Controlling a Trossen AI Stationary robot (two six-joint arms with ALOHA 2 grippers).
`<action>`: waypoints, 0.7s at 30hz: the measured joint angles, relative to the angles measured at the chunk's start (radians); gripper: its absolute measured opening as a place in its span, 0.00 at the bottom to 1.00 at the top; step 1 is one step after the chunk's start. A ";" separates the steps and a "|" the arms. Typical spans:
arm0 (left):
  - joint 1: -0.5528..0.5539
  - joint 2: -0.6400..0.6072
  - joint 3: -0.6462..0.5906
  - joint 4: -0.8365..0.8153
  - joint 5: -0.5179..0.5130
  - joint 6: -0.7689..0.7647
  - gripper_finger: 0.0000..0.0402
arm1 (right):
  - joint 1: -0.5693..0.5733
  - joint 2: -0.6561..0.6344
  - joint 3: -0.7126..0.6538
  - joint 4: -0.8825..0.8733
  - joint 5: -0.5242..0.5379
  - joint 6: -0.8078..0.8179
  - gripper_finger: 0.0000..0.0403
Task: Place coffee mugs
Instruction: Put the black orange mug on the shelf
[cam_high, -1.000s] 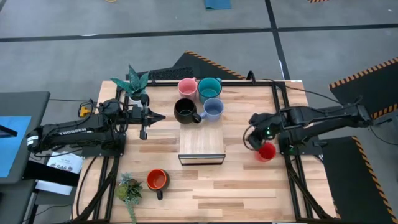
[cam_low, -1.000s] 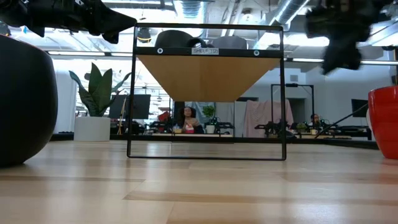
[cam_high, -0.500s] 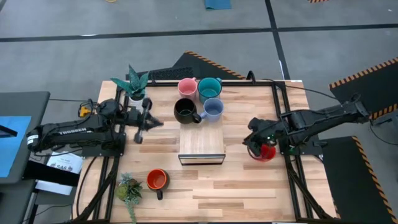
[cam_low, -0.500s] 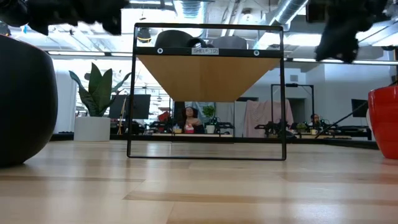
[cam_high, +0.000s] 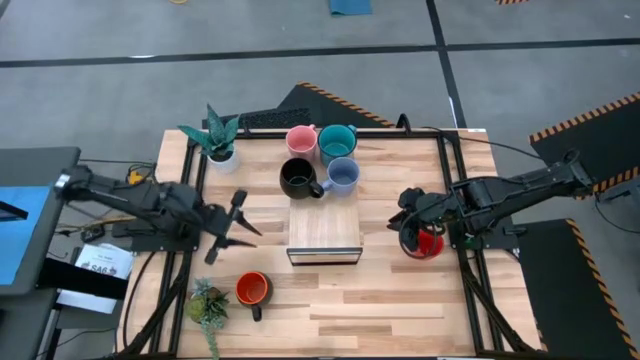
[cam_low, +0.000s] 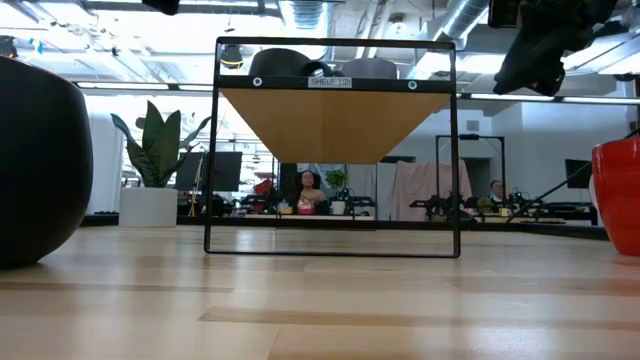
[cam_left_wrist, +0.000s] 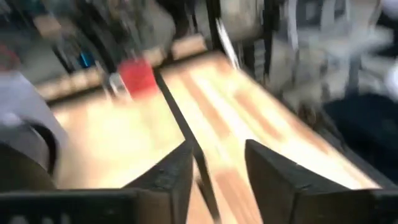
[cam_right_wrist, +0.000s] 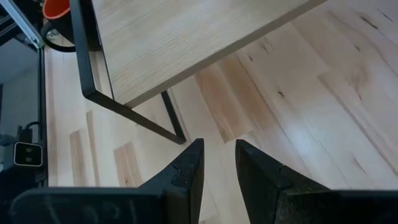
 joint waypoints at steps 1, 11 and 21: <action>-0.037 0.025 0.032 -0.070 -0.040 -0.009 0.35 | 0.000 0.000 0.000 0.000 0.000 0.000 0.30; -0.262 0.356 0.151 -0.284 -0.146 -0.044 0.44 | 0.000 0.000 0.000 0.000 0.031 -0.008 0.30; -0.291 0.493 0.151 -0.299 -0.202 -0.029 0.44 | 0.000 0.001 0.000 -0.004 0.053 -0.008 0.30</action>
